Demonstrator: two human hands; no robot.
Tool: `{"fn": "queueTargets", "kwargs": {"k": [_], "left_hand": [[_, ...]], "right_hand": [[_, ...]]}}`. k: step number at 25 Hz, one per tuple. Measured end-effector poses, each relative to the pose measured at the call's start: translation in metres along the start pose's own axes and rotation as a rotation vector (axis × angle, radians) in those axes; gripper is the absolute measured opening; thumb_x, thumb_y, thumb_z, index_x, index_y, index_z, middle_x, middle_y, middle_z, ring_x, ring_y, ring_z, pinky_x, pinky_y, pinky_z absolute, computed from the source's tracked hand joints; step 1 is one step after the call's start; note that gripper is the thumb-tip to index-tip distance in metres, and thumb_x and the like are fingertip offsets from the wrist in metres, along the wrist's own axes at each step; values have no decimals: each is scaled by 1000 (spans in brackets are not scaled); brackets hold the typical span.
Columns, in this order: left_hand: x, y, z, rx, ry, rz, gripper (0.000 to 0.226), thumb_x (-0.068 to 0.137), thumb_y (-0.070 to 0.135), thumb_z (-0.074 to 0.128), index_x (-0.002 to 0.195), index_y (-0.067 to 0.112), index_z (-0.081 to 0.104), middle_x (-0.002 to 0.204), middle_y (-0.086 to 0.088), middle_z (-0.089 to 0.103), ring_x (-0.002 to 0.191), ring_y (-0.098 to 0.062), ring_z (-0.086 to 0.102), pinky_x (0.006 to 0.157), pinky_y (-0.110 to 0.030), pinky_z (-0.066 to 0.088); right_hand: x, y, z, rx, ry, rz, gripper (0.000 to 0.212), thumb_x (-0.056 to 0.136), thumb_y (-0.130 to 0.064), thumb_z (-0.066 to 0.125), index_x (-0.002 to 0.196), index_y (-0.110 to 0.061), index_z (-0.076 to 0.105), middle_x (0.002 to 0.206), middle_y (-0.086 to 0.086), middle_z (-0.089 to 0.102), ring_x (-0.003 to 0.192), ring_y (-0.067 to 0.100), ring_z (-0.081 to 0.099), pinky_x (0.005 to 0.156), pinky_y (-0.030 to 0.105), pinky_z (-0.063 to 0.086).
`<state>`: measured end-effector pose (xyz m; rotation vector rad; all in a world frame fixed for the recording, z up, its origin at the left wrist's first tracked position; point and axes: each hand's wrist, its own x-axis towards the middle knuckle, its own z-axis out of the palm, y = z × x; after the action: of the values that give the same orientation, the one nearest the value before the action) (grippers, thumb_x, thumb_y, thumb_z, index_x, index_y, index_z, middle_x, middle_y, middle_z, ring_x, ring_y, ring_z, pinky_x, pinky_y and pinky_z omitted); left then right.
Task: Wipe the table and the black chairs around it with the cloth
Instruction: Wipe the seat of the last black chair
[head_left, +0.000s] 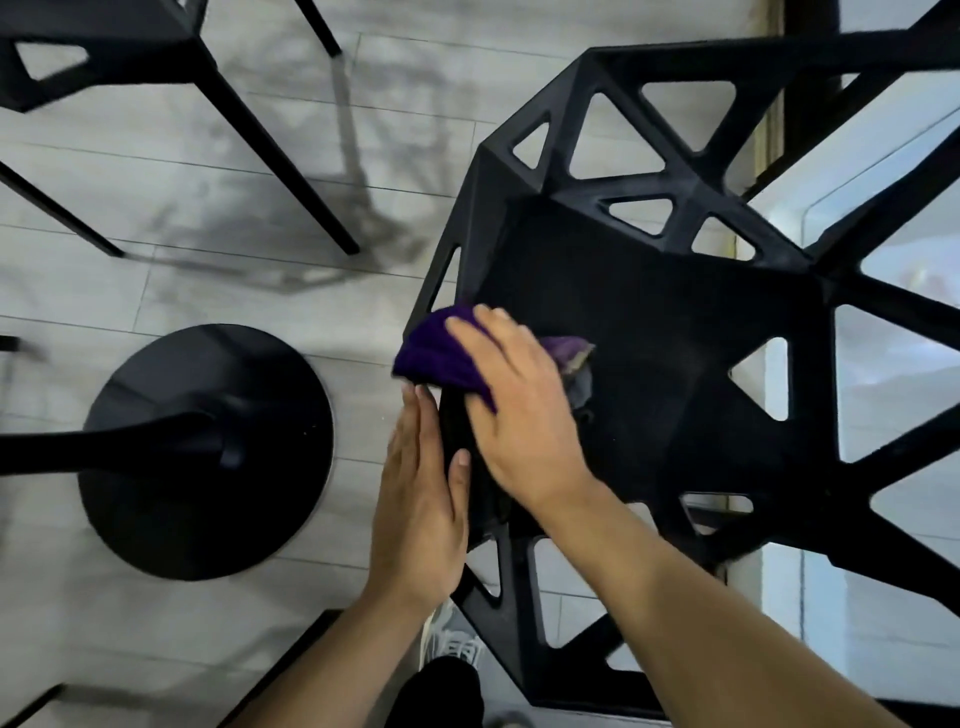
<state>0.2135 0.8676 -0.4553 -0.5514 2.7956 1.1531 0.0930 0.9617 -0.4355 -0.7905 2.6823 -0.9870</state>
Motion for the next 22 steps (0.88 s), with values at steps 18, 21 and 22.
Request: {"fn": "queueTargets", "kwargs": {"k": [18, 21, 22], "left_hand": [[0, 8, 6, 26, 3, -60, 60, 108, 44, 12, 159, 32, -18, 166, 19, -21, 154, 0, -12, 129, -34, 12], [3, 5, 4, 155, 6, -84, 61, 107, 43, 8, 161, 23, -13, 170, 7, -12, 157, -9, -8, 129, -36, 9], [3, 8, 3, 211, 17, -92, 61, 107, 39, 11, 162, 19, -8, 171, 2, -7, 157, -13, -5, 129, -38, 11]], "right_hand": [[140, 45, -22, -75, 185, 204, 58, 95, -10, 54, 151, -21, 42, 157, 10, 35, 145, 30, 30, 121, 46, 24], [120, 37, -16, -63, 236, 211, 62, 93, -7, 55, 151, -21, 41, 158, 9, 34, 147, 28, 29, 125, 43, 16], [85, 32, -12, -45, 229, 214, 64, 91, -5, 56, 152, -21, 41, 159, 8, 33, 149, 26, 27, 126, 42, 12]]}}
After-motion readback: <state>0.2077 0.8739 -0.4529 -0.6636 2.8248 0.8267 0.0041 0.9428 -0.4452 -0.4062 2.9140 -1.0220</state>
